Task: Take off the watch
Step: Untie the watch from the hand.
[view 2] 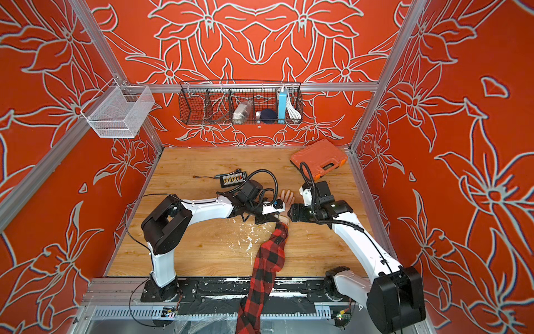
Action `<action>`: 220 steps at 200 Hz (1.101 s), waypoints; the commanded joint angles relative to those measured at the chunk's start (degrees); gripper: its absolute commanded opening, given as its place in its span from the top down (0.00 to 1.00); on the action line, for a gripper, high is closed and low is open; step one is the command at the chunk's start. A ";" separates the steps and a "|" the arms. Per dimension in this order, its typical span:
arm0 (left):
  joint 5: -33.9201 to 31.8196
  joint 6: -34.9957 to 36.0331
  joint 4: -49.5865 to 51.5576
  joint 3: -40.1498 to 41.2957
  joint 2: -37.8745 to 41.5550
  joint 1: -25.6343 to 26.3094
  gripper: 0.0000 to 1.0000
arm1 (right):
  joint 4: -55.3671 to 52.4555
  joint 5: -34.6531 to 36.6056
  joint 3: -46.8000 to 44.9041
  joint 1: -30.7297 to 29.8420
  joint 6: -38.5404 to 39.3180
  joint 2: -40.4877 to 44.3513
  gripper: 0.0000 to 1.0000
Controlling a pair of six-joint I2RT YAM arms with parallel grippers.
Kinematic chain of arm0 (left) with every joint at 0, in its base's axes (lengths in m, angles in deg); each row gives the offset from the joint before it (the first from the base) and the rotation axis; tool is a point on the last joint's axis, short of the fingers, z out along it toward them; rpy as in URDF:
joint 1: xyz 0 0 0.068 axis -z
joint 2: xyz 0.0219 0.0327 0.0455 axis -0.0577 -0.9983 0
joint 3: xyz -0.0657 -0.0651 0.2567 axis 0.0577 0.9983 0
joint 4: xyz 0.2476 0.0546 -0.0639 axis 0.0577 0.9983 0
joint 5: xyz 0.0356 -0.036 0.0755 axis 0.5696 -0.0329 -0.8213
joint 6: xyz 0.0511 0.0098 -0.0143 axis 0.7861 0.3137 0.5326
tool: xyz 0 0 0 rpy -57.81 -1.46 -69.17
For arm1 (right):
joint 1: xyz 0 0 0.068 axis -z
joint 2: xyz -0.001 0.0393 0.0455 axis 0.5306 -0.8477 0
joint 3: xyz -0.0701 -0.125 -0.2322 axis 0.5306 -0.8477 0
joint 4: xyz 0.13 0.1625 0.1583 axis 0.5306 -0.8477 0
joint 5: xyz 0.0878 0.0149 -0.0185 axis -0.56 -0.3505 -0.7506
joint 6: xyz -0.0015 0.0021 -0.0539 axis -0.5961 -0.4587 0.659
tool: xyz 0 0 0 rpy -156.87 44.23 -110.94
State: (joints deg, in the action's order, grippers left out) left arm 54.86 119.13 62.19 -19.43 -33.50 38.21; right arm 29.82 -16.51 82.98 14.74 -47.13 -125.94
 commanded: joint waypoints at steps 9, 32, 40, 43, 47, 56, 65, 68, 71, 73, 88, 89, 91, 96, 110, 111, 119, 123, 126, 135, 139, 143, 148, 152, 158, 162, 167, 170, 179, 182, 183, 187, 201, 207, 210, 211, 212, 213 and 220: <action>-1.94 1.41 0.18 0.61 0.14 -0.36 0.70 | 1.13 -1.26 -0.06 0.28 0.64 0.03 0.19; -2.29 1.15 -0.67 1.70 1.08 -0.43 0.73 | 1.30 -1.46 -0.11 0.31 0.67 -0.24 0.19; -2.51 0.94 -1.17 2.23 1.35 -0.48 0.75 | 1.35 -1.51 -0.03 0.28 0.67 -0.23 0.19; -2.55 0.90 -1.35 2.42 1.47 -0.47 0.75 | 1.39 -1.53 -0.03 0.33 0.67 -0.28 0.19; -2.56 0.89 -1.62 2.72 1.69 -0.47 0.75 | 1.46 -1.64 -0.03 0.27 0.67 -0.27 0.19; -2.64 0.80 -2.09 3.35 2.06 -0.53 0.75 | 1.64 -1.85 -0.06 0.29 0.81 -0.27 0.19; -2.64 0.71 -2.58 3.98 2.57 -0.55 0.76 | 1.74 -2.30 -0.11 0.28 1.12 -0.38 0.19; -2.64 0.59 -2.81 4.16 2.63 -0.62 0.76 | 1.94 -2.83 -0.12 0.29 1.42 -0.39 0.19; -2.64 0.48 -3.02 4.36 2.78 -0.63 0.76 | 2.13 -3.45 -0.06 0.32 1.79 -0.48 0.19; -2.64 0.39 -3.19 4.47 2.94 -0.69 0.76 | 2.20 -3.95 -0.10 0.27 2.13 -0.51 0.19; -2.47 -0.19 -4.25 5.25 3.72 -0.98 0.77 | 2.70 -5.35 -0.02 0.18 3.22 -0.67 0.20; -2.47 -0.27 -4.33 5.36 3.75 -0.94 0.77 | 2.71 -5.35 -0.02 0.22 3.26 -0.62 0.20; -2.47 -0.39 -4.50 5.43 3.84 -1.03 0.77 | 2.72 -5.35 -0.03 0.17 3.40 -0.61 0.20; -2.39 -0.71 -4.86 5.60 4.15 -1.15 0.77 | 2.95 -5.36 -0.17 0.16 3.79 -0.50 0.21; -1.52 -1.82 -5.67 5.91 4.97 -1.60 0.77 | 4.20 -5.38 -0.97 -0.18 5.14 -0.11 0.21; -1.42 -1.92 -5.74 5.91 5.08 -1.70 0.78 | 4.29 -5.37 -1.11 -0.23 5.19 -0.08 0.21; -0.77 -2.47 -6.07 5.96 5.47 -2.00 0.78 | 5.53 -5.35 -2.07 -0.71 6.02 0.34 0.21; -0.48 -2.66 -6.08 5.92 5.57 -2.13 0.79 | 6.31 -5.31 -2.64 -1.11 6.45 0.61 0.21; -0.31 -2.71 -6.08 5.92 5.64 -2.16 0.79 | 6.79 -5.05 -2.96 -1.38 6.71 0.84 0.21; -0.06 -2.89 -6.08 5.84 6.04 -2.32 0.79 | 8.13 -3.82 -4.09 -2.21 7.10 1.59 0.21; 0.06 -2.89 -6.00 5.84 6.17 -2.39 0.79 | 8.65 -3.35 -4.53 -2.49 7.25 1.82 0.21; 0.08 -2.81 -5.91 5.84 6.31 -2.41 0.79 | 9.18 -2.94 -4.98 -2.64 7.26 2.12 0.21; 0.09 -2.72 -5.75 5.95 6.56 -2.41 0.79 | 9.82 -2.50 -5.52 -2.73 7.12 2.43 0.22; 0.12 -2.71 -5.73 6.03 6.72 -2.41 0.79 | 10.25 -2.41 -5.79 -2.74 7.13 2.50 0.22; 0.17 -2.80 -5.80 6.14 7.02 -2.44 0.79 | 10.68 -2.19 -6.20 -2.78 7.14 2.60 0.22; 0.25 -2.85 -5.82 6.27 7.24 -2.49 0.79 | 10.87 -2.01 -6.31 -2.77 6.99 2.52 0.21; 0.32 -2.89 -5.90 6.35 7.53 -2.58 0.80 | 10.87 -1.90 -6.28 -2.80 6.92 2.38 0.22; 0.41 -2.97 -5.97 6.48 7.67 -2.66 0.80 | 10.79 -1.79 -6.29 -2.82 6.81 2.19 0.22; 0.43 -3.19 -6.16 6.75 8.20 -2.73 0.80 | 10.67 -1.79 -6.19 -2.81 6.73 1.81 0.21; 0.42 -3.23 -6.23 6.81 8.34 -2.82 0.80 | 10.60 -1.77 -6.19 -2.78 6.65 1.64 0.22; 0.43 -3.28 -6.25 6.85 8.35 -2.83 0.80 | 10.61 -1.76 -6.19 -2.80 6.65 1.63 0.21; 0.43 -3.33 -6.26 6.88 8.62 -2.88 0.80 | 10.63 -1.75 -6.12 -2.78 6.60 1.48 0.22; 0.37 -3.42 -6.17 7.06 9.12 -3.11 0.81 | 10.57 -1.10 -5.93 -2.83 6.29 1.24 0.22; 0.28 -3.42 -6.17 7.19 9.39 -3.24 0.81 | 10.53 -0.91 -5.92 -2.83 6.21 1.25 0.21; 0.21 -3.42 -6.17 7.23 9.52 -3.28 0.81 | 10.54 -0.75 -5.81 -2.83 6.20 1.23 0.21; 0.19 -3.42 -6.17 7.23 9.60 -3.33 0.81 | 10.54 -0.72 -5.82 -2.83 6.12 1.25 0.21; 0.18 -3.42 -6.17 7.23 9.59 -3.35 0.81 | 10.54 -0.75 -5.82 -2.83 6.07 1.26 0.21; 0.17 -3.42 -6.17 7.28 9.67 -3.32 0.81 | 10.50 -0.72 -5.83 -2.83 6.09 1.22 0.21; 0.17 -3.63 -6.37 7.45 10.05 -3.54 0.82 | 10.44 -0.68 -5.70 -2.81 6.07 1.24 0.21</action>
State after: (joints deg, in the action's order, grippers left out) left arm 53.46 115.68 57.75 -12.37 -26.66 35.50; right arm 39.30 -18.72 77.10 12.12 -41.77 -124.57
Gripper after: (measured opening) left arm 0.194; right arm 0.785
